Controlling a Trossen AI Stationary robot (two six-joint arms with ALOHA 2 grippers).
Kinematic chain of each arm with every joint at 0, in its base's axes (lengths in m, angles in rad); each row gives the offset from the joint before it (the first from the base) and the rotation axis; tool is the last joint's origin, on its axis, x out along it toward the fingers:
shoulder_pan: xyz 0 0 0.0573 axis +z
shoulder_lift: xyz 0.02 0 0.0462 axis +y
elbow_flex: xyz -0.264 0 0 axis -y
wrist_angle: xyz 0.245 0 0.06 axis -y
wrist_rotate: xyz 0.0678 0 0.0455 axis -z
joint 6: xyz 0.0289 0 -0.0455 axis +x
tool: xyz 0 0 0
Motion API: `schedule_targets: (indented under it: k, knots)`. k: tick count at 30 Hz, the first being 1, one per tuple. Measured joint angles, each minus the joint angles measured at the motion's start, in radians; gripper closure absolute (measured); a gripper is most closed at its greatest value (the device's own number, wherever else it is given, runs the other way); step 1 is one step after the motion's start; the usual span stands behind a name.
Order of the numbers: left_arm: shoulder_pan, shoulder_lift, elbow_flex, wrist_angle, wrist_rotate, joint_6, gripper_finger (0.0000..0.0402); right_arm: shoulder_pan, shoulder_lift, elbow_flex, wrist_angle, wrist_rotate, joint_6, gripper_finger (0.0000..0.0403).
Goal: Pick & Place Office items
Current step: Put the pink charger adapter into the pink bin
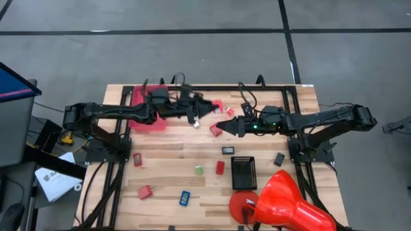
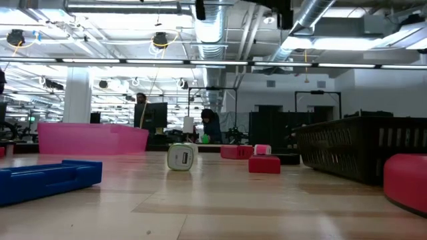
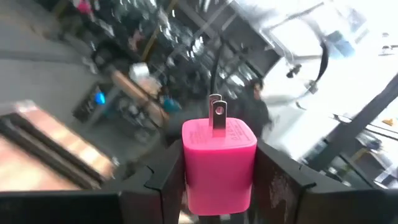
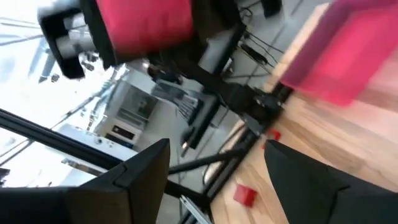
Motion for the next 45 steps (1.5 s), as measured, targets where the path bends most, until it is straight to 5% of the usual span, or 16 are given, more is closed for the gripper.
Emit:
schedule_targets:
  k: [5,13,20,26,30,38,45]
  knots:
    - [0.105,-0.125,-0.002,-0.278,-0.004,0.115,0.0250,0.029,-0.028,0.001,-0.155,0.010,0.017,0.0147]
    - [0.210,-0.369,-0.002,-0.947,-0.128,0.218,0.0251,0.102,-0.123,0.000,-0.376,0.126,0.049,0.0147]
    - [0.165,-0.460,-0.022,-1.420,-0.326,0.030,0.0252,0.150,-0.244,0.001,-0.500,0.266,0.075,0.0147]
    - [0.144,-0.440,-0.173,-1.295,-0.384,-0.206,0.0251,0.151,-0.324,0.001,-0.556,0.335,0.071,0.0147]
    - [0.270,-0.358,-0.224,-1.252,-0.417,-0.220,0.0252,0.151,-0.358,0.001,-0.570,0.362,0.064,0.0147]
    - [0.633,-0.189,-0.225,-1.083,-0.203,0.002,0.0251,0.153,-0.374,0.002,-0.571,0.365,0.058,0.0147]
    - [0.769,-0.028,-0.214,-1.065,-0.110,0.112,0.0252,0.160,-0.372,0.002,-0.571,0.363,0.058,0.0147]
